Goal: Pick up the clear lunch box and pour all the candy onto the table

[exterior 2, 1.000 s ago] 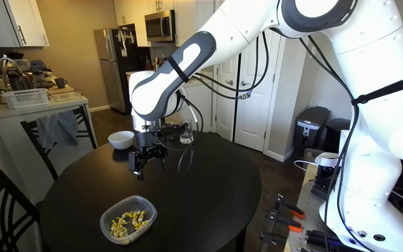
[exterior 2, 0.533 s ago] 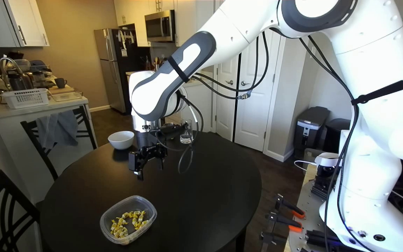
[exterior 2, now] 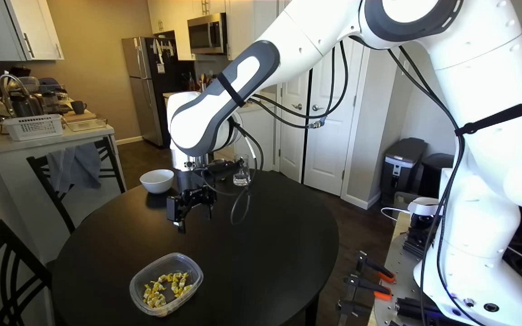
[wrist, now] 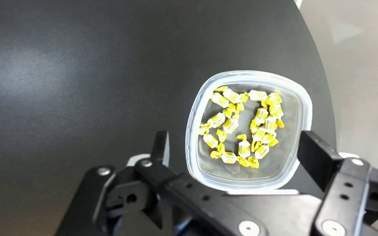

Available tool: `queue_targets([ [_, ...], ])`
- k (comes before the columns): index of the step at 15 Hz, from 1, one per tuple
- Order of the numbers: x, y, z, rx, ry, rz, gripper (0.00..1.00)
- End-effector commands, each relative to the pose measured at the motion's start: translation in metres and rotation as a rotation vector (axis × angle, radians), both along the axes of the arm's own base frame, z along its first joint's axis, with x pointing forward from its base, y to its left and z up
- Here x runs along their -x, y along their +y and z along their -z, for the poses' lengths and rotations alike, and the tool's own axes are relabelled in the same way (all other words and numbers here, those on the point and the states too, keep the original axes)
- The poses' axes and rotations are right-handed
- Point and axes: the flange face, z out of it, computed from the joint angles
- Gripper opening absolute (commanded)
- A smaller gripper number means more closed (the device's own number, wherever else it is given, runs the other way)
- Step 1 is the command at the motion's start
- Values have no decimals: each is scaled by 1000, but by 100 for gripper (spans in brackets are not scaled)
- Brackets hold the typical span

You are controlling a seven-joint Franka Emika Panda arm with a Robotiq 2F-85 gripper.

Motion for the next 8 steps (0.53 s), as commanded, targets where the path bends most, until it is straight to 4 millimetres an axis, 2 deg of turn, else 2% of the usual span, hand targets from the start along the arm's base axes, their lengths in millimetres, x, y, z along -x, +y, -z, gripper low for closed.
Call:
queue_targets([
  [1, -4, 4, 0, -2, -5, -4, 100],
  [5, -33, 3, 28, 32, -12, 17, 100],
  [8, -50, -15, 62, 67, 15, 64, 100],
])
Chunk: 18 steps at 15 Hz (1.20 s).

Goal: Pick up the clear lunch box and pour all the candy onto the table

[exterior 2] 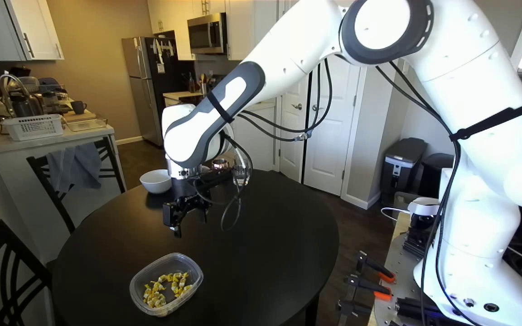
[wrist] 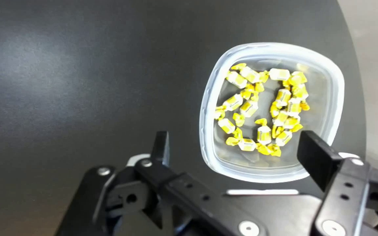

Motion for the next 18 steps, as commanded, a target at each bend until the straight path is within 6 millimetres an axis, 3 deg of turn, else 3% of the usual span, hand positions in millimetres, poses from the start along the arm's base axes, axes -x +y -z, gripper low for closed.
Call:
queue_targets([
  [1, -21, -15, 42, 51, 34, 55, 100],
  [5, -20, 0, 76, 77, 77, 10, 100],
  [9, -16, 26, 90, 120, 106, -47, 100],
  [18, -43, -11, 106, 177, 117, 56, 100],
])
